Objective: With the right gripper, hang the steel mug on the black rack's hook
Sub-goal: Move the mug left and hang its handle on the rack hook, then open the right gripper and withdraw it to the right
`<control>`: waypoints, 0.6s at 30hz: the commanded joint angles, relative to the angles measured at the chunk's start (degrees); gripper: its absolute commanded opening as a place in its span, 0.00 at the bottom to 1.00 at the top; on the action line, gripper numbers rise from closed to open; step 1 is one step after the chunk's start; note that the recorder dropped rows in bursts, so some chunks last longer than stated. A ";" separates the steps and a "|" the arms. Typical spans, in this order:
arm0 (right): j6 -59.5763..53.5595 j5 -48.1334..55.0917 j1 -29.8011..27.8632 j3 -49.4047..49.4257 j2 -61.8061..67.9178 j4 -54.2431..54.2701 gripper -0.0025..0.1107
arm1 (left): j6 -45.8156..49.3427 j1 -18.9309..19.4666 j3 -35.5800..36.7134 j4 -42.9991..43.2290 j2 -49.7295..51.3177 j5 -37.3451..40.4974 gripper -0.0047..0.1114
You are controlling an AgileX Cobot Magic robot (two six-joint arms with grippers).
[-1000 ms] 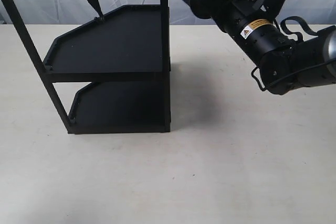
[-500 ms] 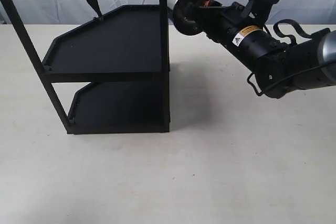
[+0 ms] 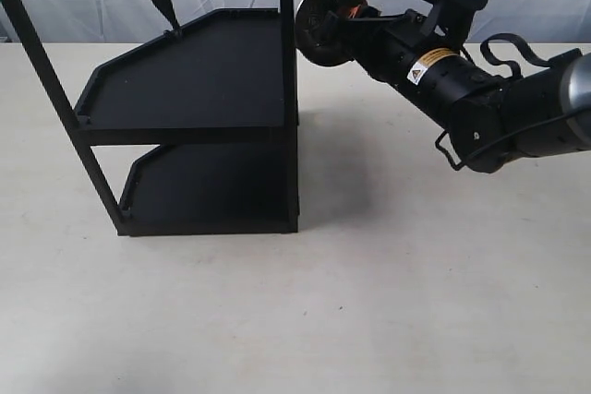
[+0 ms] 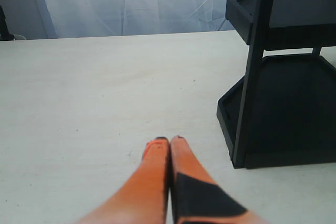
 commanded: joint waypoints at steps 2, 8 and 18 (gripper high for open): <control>-0.09 1.26 -0.02 -0.06 -3.28 -4.60 0.46 | -0.21 -0.12 -0.09 0.00 0.25 -0.73 0.04; 0.02 8.69 -0.02 0.04 -6.16 -5.24 0.46 | -0.21 -0.12 -0.09 0.00 0.25 -0.73 0.04; -4.44 27.47 -0.02 0.05 -17.67 -7.93 0.46 | -0.21 -0.12 -0.09 0.00 0.25 -0.73 0.04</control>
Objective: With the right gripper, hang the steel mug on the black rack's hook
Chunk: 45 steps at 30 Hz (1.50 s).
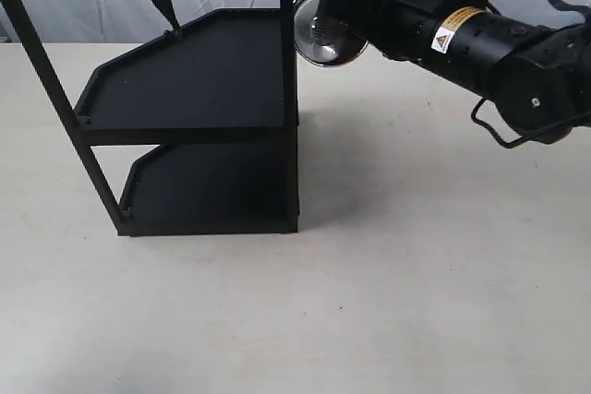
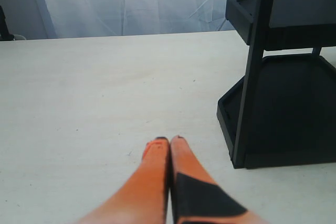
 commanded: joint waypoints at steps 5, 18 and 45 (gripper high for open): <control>-3.46 22.01 -0.11 0.05 -14.69 -6.71 0.03 | -0.21 -0.12 -0.09 0.00 0.25 -0.73 0.04; -3.46 49.29 -0.11 1.96 -36.90 -12.87 0.02 | -0.21 -0.12 -0.09 0.00 0.25 -0.73 0.04; -2.18 50.40 -11.10 19.93 -59.55 -8.51 0.02 | -0.21 -0.13 -0.09 0.69 0.25 -0.73 0.04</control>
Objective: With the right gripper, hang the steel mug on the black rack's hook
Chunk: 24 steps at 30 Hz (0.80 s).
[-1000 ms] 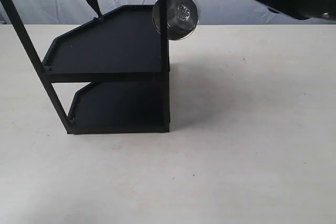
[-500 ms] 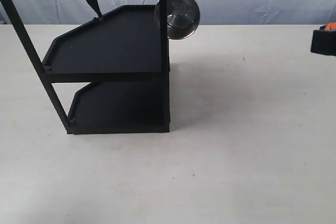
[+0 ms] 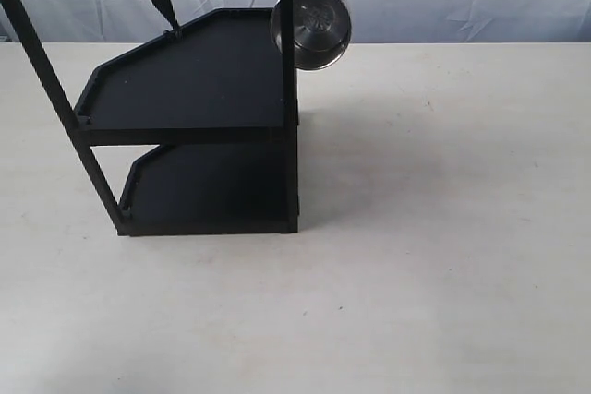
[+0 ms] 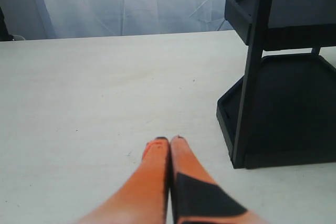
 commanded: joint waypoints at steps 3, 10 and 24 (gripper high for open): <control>-1.30 -9.97 -10.52 14.97 -11.25 0.81 0.02 | -0.21 -0.13 -0.09 0.92 0.25 -0.73 0.04; -4.27 -13.15 -10.74 24.69 -16.35 0.29 0.02 | -0.21 -0.13 -0.09 1.04 0.25 -0.73 0.04; -19.59 -16.41 -10.50 36.76 -28.63 11.92 0.02 | -0.21 -0.13 -0.09 1.15 0.25 -0.73 0.04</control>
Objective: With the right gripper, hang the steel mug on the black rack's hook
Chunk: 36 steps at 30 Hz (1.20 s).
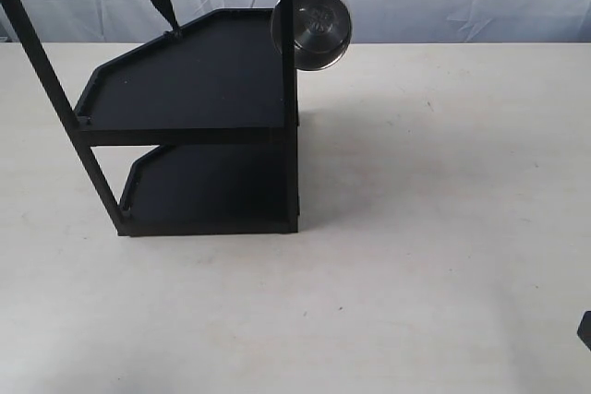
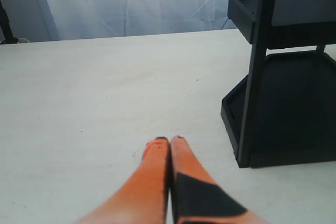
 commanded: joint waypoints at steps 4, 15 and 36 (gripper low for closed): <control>-8.07 -0.84 -0.14 0.36 -2.83 5.03 0.02 | -0.21 -0.13 -0.09 -0.03 0.25 -0.73 0.04; -10.24 0.70 -0.14 0.36 -6.12 6.35 0.02 | -0.21 -0.13 -0.09 -0.03 0.25 -0.73 0.04; -12.93 1.05 -0.14 0.36 -7.89 6.35 0.02 | -0.21 -0.13 -0.09 -0.03 0.25 -0.73 0.04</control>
